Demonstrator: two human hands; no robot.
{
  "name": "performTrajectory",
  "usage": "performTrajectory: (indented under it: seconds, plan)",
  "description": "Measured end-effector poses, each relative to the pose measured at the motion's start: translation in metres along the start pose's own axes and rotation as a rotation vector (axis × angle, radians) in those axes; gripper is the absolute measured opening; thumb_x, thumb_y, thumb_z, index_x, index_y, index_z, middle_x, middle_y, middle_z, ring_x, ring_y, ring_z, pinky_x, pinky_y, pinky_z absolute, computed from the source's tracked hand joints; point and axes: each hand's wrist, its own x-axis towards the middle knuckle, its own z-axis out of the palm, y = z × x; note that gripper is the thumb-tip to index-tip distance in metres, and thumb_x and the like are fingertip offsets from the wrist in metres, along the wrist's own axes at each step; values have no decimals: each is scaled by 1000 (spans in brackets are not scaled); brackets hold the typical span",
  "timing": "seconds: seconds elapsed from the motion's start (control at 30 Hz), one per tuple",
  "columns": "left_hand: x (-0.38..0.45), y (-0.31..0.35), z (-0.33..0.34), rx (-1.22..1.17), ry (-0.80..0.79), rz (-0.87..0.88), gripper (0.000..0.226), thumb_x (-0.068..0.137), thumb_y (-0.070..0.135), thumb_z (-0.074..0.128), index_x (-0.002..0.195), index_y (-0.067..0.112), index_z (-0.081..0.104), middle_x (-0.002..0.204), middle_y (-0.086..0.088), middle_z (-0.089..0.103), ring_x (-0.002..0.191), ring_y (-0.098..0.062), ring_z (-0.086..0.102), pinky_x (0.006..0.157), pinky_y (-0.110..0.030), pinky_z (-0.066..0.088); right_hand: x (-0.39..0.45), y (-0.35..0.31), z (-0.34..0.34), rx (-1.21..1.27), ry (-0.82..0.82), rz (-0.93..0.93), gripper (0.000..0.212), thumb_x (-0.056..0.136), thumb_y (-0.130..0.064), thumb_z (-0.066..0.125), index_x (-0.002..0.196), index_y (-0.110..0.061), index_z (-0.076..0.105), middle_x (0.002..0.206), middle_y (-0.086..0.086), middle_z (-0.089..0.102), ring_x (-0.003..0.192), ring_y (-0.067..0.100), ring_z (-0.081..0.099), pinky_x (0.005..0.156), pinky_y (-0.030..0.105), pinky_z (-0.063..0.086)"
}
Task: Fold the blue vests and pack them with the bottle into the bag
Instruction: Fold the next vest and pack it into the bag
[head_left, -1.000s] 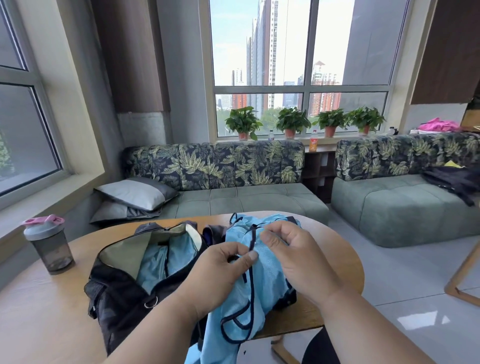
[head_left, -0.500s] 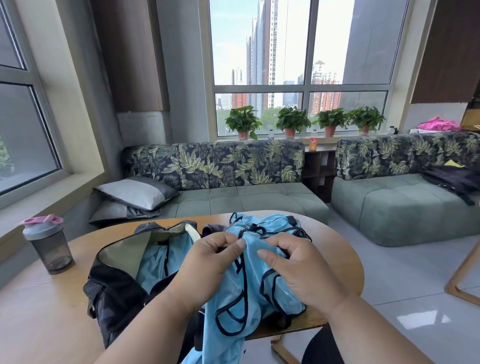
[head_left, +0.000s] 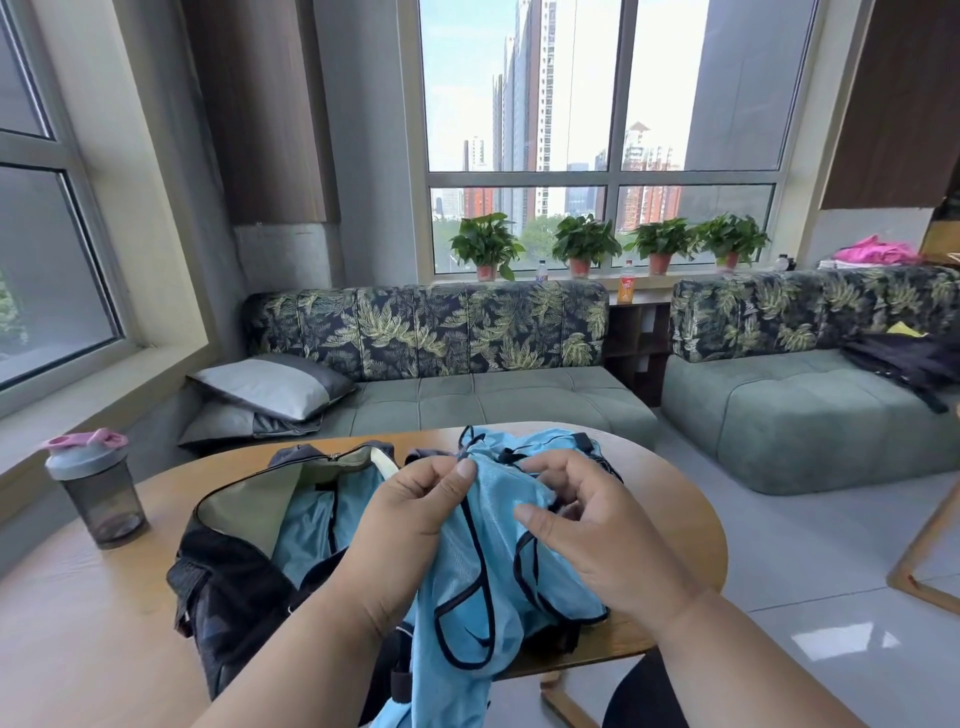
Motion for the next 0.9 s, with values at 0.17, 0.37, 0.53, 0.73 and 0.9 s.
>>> performTrajectory:
  seconds: [0.17,0.37,0.53,0.73,0.9]
  plan:
    - [1,4,0,-94,64,1,41,94,35,72,106,-4,70,119,-37,68,104,-44,68,107,-71,46,-3,11,7,-67,225,-35,37,76,-40,88,92,-28,58,83,-13,59,75,6,53,71,22,48]
    - [0,4,3,-93,77,-11,34,94,32,70,101,-1,74,113,-34,72,99,-41,71,104,-63,51,-6,4,17,211,93,30,45,77,-50,81,115,-41,59,72,2,66,68,17,54,69,38,44]
    - [0,2,3,-68,72,-6,34,98,29,68,104,-4,72,111,-31,74,100,-42,71,100,-57,55,-4,-5,20,322,158,59,38,97,-8,73,127,-30,68,105,4,81,104,16,75,87,25,56]
    - [-1,5,4,-12,77,17,24,94,31,71,91,9,78,103,-23,76,92,-31,72,92,-50,57,10,-15,5,295,176,188,27,96,-2,71,118,-18,75,107,1,81,107,19,76,105,42,56]
    - [0,9,4,81,83,64,30,90,43,80,92,13,79,105,-22,75,96,-30,70,105,-61,51,16,-23,-8,189,229,196,14,95,-4,73,103,-15,76,94,-1,82,97,19,77,86,26,57]
